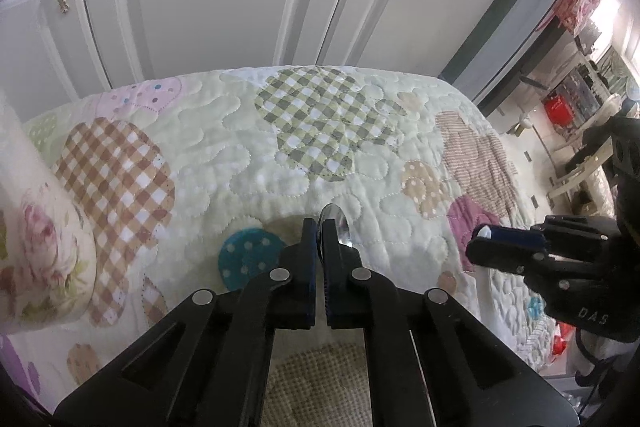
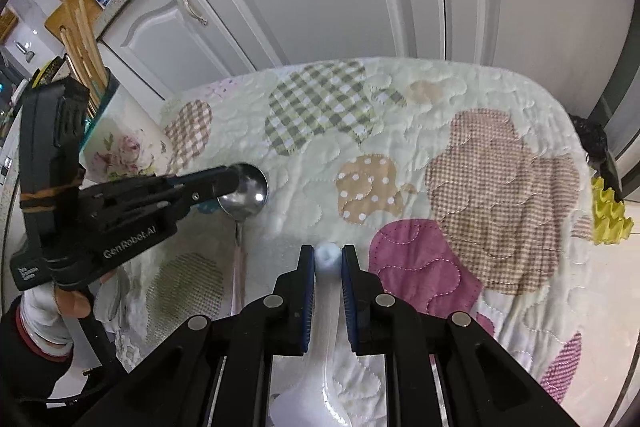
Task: Organize utensils
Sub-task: 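Grasp the metal spoon with the left gripper while the right grasps the white ladle, then lift the spoon and ladle and carry both over the teal holder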
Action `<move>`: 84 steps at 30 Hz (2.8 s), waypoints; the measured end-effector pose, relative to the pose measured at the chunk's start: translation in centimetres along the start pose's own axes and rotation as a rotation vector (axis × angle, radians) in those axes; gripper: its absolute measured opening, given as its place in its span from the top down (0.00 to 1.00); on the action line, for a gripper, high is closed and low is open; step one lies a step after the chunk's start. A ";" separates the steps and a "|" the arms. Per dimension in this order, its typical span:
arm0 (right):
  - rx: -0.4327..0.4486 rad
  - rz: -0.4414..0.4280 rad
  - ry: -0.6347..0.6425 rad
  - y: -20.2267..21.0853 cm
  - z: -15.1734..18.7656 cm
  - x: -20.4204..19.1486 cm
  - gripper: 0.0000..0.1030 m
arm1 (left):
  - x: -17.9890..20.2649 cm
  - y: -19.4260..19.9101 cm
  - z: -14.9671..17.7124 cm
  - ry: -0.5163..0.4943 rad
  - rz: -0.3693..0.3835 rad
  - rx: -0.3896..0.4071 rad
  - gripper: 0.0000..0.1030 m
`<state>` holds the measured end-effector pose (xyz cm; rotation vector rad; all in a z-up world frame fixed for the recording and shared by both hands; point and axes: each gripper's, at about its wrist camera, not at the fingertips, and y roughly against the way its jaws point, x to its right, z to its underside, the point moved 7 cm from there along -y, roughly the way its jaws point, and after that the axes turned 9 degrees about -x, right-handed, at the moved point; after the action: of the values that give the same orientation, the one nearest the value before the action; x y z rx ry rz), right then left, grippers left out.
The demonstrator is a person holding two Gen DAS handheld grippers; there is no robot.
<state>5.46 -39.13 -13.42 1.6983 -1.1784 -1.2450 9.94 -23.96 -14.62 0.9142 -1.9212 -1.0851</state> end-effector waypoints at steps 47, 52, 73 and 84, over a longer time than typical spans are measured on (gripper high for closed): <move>0.188 0.008 0.129 9.1 -2.5 -7.4 0.94 | -3.3 19.7 2.7 0.021 -0.026 0.307 0.99; 0.214 -0.019 0.162 10.8 -3.4 -9.1 0.94 | -5.6 23.8 2.3 0.055 -0.062 0.374 0.99; 0.253 -0.117 0.448 14.1 -10.8 -23.4 0.94 | -16.9 31.6 -0.3 0.187 -0.430 0.563 0.99; 0.169 -0.085 0.553 9.9 -12.7 -23.9 0.94 | -18.9 28.2 -1.3 0.204 -0.504 0.524 0.99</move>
<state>12.29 -19.48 6.51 2.0583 -0.8956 -0.6587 13.81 2.52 6.38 1.7999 -1.8773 -0.7086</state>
